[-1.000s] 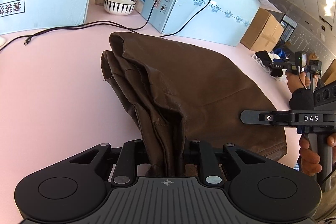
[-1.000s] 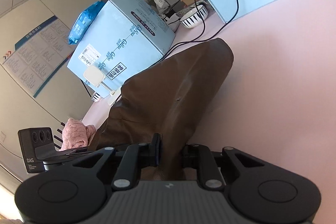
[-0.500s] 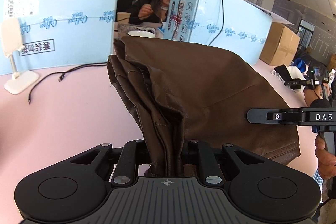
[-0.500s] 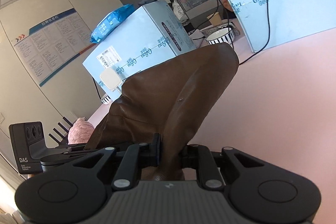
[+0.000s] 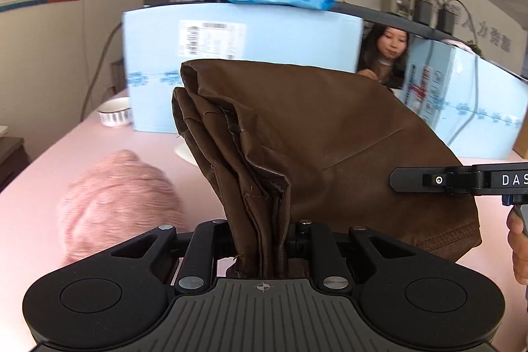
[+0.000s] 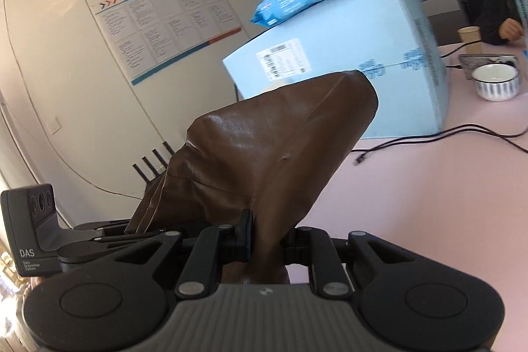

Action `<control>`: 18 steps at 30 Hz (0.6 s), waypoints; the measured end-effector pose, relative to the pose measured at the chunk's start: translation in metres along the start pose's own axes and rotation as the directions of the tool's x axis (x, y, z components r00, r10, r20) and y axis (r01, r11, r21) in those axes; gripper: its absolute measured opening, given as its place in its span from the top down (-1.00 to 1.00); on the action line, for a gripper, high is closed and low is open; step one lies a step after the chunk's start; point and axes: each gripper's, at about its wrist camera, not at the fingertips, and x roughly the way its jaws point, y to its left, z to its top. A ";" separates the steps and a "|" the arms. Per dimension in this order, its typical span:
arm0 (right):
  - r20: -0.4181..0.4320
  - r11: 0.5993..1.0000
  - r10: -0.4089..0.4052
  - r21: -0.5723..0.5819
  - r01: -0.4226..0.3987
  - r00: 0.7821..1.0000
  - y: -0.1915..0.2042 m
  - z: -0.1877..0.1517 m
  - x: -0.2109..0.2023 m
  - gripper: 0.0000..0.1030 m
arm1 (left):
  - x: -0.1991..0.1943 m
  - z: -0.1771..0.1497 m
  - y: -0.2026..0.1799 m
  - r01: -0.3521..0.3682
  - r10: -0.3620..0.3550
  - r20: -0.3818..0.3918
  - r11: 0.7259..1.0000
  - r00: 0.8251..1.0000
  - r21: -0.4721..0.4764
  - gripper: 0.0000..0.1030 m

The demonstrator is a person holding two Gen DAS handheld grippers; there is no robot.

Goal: Fold clothes
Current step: 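Carry the vest with both grippers and lower it onto the pink sweater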

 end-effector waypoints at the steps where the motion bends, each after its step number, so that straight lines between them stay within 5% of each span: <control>1: -0.015 0.999 0.032 0.015 -0.032 0.999 0.004 0.006 0.018 0.70 | -0.004 0.002 0.016 -0.022 0.023 0.010 0.999 1.000 -0.034 0.67; 9: -0.129 0.992 0.120 0.040 -0.116 0.984 0.041 0.039 0.142 0.70 | 0.008 0.016 0.117 -0.161 0.160 -0.022 0.969 0.987 -0.189 0.66; 14: -0.210 0.983 0.134 0.152 -0.103 0.968 0.029 0.031 0.187 0.65 | 0.036 0.002 0.158 -0.132 0.101 -0.114 0.942 0.988 -0.309 0.54; 18: -0.263 0.968 0.121 0.244 -0.056 0.957 0.010 0.027 0.205 0.36 | 0.048 -0.008 0.173 -0.116 0.069 -0.150 0.935 0.986 -0.335 0.26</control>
